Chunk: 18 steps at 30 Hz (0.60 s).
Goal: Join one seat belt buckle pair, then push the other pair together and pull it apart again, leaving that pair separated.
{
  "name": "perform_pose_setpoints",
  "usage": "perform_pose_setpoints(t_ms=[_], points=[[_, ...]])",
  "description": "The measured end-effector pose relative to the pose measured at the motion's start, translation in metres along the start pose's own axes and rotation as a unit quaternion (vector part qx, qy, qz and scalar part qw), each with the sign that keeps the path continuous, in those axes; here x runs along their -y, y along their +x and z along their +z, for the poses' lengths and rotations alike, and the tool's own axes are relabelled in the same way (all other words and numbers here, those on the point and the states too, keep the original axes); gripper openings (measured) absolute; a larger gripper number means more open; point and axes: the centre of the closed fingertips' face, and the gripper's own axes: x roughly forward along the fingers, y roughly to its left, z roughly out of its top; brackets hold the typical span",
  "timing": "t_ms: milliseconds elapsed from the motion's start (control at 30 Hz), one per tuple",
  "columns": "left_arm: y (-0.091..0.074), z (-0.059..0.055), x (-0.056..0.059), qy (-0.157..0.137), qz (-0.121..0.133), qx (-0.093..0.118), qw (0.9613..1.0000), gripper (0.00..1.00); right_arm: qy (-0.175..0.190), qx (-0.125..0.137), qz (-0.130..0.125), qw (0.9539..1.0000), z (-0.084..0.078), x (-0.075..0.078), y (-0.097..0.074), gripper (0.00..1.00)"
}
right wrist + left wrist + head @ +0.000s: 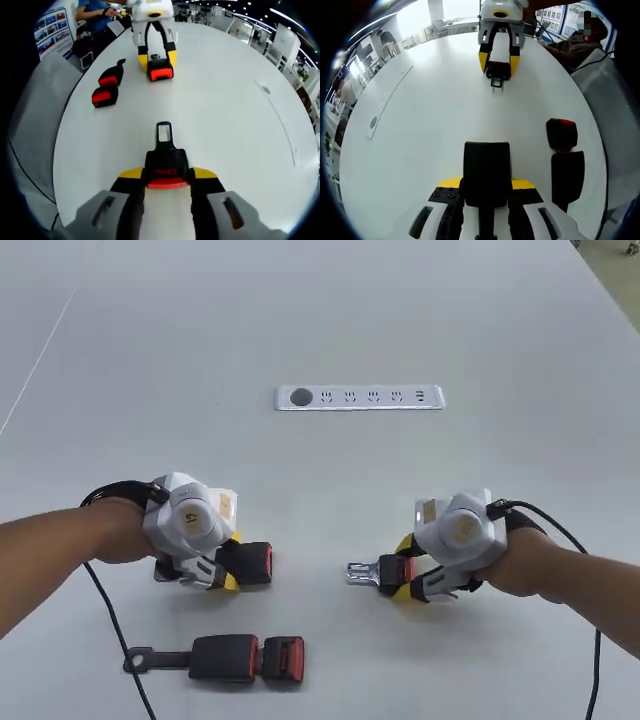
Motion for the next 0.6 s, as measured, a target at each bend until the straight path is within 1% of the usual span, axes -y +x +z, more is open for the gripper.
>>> perform_pose_setpoints(t_ms=[167, 300, 433, 600], points=[[0.000, -0.002, 0.000, -0.001, 0.001, -0.004, 1.0000, 0.34, 0.006, -0.003, -0.006, 1.0000, -0.012, -0.002, -0.008, 0.35], [0.000, -0.003, 0.000, -0.006, 0.002, -0.009, 0.9999, 0.34, 0.000, -0.007, -0.007, 1.0000, -0.020, -0.002, -0.012, 0.36], [0.001, -0.003, 0.000, -0.006, 0.003, -0.014, 0.9999, 0.34, 0.008, -0.002, -0.010, 0.9999, -0.024, -0.001, -0.014, 0.36], [0.000, -0.004, -0.001, -0.013, 0.005, -0.012, 0.9998, 0.34, 0.013, 0.003, -0.010, 0.9999, -0.023, 0.000, -0.014, 0.36]])
